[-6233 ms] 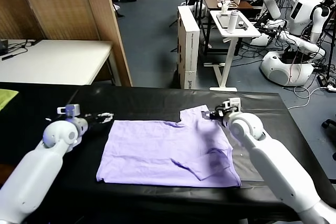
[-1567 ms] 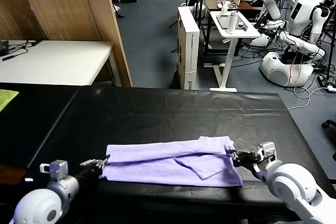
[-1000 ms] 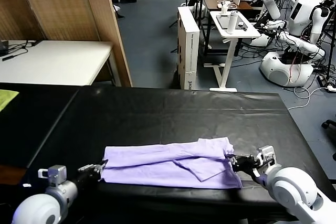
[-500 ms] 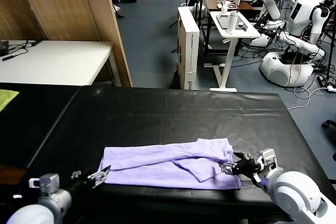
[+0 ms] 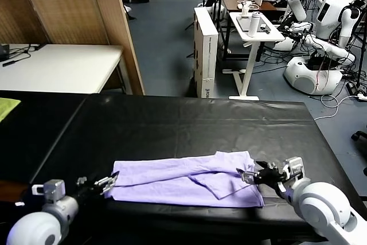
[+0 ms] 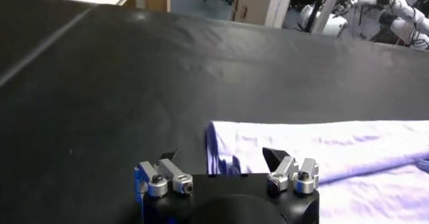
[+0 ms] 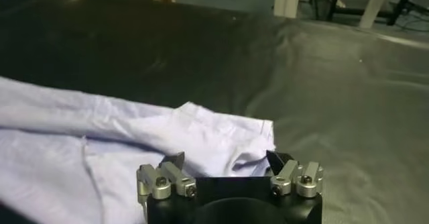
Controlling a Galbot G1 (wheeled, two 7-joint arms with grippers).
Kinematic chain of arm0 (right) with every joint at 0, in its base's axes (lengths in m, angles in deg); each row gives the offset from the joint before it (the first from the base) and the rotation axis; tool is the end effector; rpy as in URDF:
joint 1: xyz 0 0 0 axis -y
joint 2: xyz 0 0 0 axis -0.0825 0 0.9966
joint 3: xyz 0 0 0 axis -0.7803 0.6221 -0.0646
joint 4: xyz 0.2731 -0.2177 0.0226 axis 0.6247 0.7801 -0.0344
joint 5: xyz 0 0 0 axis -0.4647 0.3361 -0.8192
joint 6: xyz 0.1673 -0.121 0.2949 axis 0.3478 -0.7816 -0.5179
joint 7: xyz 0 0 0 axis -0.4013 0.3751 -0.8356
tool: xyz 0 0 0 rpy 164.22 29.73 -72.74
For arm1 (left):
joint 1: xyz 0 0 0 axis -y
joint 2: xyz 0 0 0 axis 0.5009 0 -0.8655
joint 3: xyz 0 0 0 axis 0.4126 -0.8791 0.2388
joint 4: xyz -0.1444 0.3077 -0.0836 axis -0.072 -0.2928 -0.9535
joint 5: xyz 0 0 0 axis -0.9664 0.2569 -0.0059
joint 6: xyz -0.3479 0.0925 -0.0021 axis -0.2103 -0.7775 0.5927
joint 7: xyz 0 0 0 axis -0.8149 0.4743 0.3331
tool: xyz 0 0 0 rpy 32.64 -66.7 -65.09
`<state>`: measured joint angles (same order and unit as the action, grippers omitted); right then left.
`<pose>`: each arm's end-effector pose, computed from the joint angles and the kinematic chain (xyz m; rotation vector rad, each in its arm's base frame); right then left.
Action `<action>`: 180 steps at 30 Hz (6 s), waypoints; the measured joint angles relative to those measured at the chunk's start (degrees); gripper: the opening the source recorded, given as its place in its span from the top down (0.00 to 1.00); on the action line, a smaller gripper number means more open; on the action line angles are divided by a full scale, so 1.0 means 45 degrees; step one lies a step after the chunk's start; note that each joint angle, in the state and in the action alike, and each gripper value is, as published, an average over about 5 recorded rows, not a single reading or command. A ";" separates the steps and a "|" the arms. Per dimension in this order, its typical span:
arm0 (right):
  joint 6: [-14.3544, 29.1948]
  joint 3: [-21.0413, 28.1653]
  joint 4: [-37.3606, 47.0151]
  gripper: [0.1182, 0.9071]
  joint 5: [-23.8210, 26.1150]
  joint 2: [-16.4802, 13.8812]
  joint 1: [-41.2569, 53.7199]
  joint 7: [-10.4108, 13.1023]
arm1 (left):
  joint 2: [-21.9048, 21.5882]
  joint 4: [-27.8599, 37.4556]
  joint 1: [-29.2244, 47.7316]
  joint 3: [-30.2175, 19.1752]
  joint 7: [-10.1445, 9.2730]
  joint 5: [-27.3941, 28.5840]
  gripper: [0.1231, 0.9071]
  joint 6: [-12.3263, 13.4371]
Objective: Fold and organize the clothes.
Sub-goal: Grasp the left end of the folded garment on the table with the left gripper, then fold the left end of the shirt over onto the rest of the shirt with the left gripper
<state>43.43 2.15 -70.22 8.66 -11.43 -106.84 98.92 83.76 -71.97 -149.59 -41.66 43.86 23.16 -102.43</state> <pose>0.2697 -0.0992 -0.1938 0.3978 -2.4149 0.0471 0.2111 0.1319 -0.2282 -0.1609 -2.5192 0.1461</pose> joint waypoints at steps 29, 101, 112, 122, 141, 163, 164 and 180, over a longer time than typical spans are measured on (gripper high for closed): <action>0.0001 0.0943 0.2932 0.23 0.1290 0.2464 0.2096 -0.0171 | 0.0070 0.1920 0.2060 -0.1992 0.0045 0.0615 0.00 0.0163; 0.5645 -0.1572 -0.0162 0.00 0.2760 0.0874 -0.2560 -0.2356 | -0.2401 0.3208 0.2298 -0.0373 0.3001 -0.3320 0.00 -0.1094; 0.6038 -0.2398 -0.0866 0.00 0.3149 0.1556 -0.4486 -0.2379 | -0.1965 0.3841 0.2311 -0.0301 0.3612 -0.3551 0.00 -0.1094; 0.6022 -0.2433 -0.0907 0.00 0.3240 0.1767 -0.4633 -0.2370 | -0.1492 0.3915 0.2526 -0.0678 0.3681 -0.3303 0.00 -0.1049; 0.5991 -0.2104 -0.0819 0.00 0.3387 0.1980 -0.4350 -0.2353 | -0.1102 0.3701 0.2352 -0.0799 0.3589 -0.2908 0.15 -0.1046; 0.6023 -0.1786 -0.0596 0.00 0.3912 0.2476 -0.4158 -0.2273 | -0.1187 0.2850 0.2073 -0.0376 0.2797 -0.2901 0.92 -0.1149; 0.6028 -0.1740 -0.0554 0.00 0.3951 0.2512 -0.4115 -0.2262 | -0.1279 0.2757 0.1976 -0.0216 0.2792 -0.2929 0.92 -0.1147; 0.6091 -0.1420 -0.0263 0.00 0.4390 0.2859 -0.3918 -0.2221 | -0.2717 0.2727 -0.0522 0.4296 0.2632 -0.3690 0.92 -0.1112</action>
<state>70.84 -4.23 -71.41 28.41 1.44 -124.47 88.92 71.54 -59.69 -151.94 -22.33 55.71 6.56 -107.43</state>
